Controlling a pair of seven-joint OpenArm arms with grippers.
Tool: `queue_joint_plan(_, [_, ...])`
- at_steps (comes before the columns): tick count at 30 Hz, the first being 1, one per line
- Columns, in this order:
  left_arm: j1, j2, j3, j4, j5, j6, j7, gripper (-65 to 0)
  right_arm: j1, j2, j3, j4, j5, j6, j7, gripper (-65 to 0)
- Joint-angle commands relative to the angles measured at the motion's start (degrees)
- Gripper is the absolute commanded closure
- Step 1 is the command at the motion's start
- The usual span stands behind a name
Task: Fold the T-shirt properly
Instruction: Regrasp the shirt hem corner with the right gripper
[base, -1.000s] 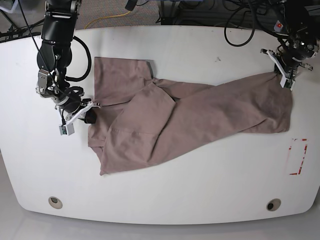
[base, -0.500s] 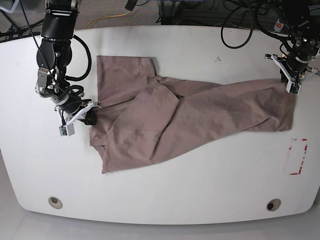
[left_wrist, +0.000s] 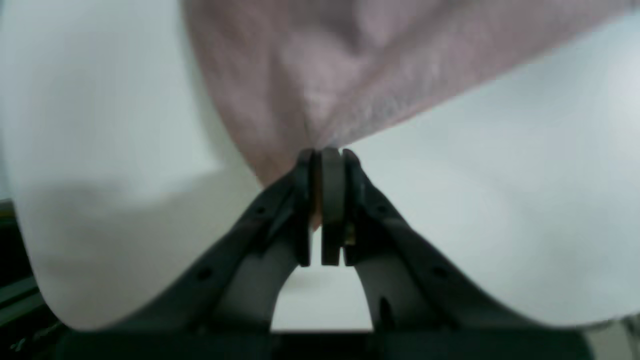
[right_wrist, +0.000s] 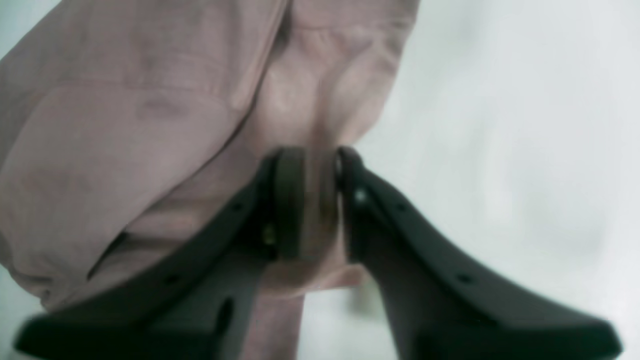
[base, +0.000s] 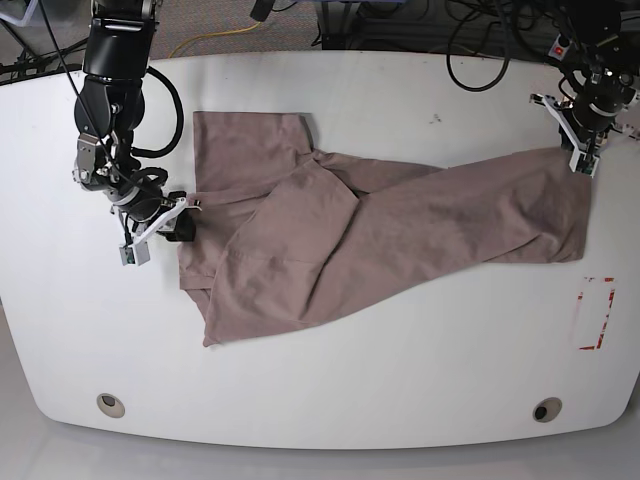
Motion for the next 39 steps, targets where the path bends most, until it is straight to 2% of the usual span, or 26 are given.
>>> queue_joint_plan(1, [-0.11,-0.77,-0.10,-0.44,1.87,0.14,-0.87,-0.8,1.24,0.99,0.39,1.33,1.24,0.51,0.99,-19.8])
queue_joint_plan(5, [-0.11,-0.68,-0.10,-2.55,3.01,0.14,-1.04,-0.8,1.24,0.90,1.71,1.41,1.33,0.68,0.99,-32.7])
queue_joint_plan(8, [-0.11,-0.77,-0.19,-3.51,3.01,0.14,-1.04,-0.8,1.24,-0.77,4.70,1.41,3.53,1.12,0.55,-39.0])
queue_joint_plan(10, [-0.11,-0.77,-0.19,-3.78,3.01,0.14,-1.04,-0.8,1.24,-0.94,5.22,1.41,6.08,2.53,0.46,-41.1])
queue_joint_plan(14, [-0.11,-0.77,-0.01,-3.78,3.01,0.14,-0.96,-0.8,1.50,-1.47,5.13,1.41,10.74,5.08,-2.61,-41.7])
queue_joint_plan(19, [-0.11,-0.77,-0.01,-3.69,3.01,0.14,-0.96,-1.0,1.94,-4.90,2.94,1.33,12.50,5.08,-4.28,-41.7])
queue_joint_plan(22, [-0.11,-0.77,-0.01,-3.60,3.01,0.14,-0.96,-1.0,4.23,-5.52,0.56,0.27,12.32,4.90,-3.84,-41.7])
queue_joint_plan(26, [-0.02,-0.77,-0.10,-3.60,3.01,0.14,-0.87,-1.0,7.39,-5.52,-0.93,-4.92,12.32,4.90,-3.32,-41.5])
queue_joint_plan(33, [-0.02,-0.77,-0.10,-3.60,3.01,0.14,-0.87,-1.0,13.46,-4.72,-2.78,-14.59,12.32,4.82,1.52,-41.5])
queue_joint_plan(39, [-0.02,-0.77,-0.01,-3.60,3.01,0.14,-0.87,-1.0,16.01,-3.85,-3.13,-18.10,12.32,4.82,1.69,-41.5])
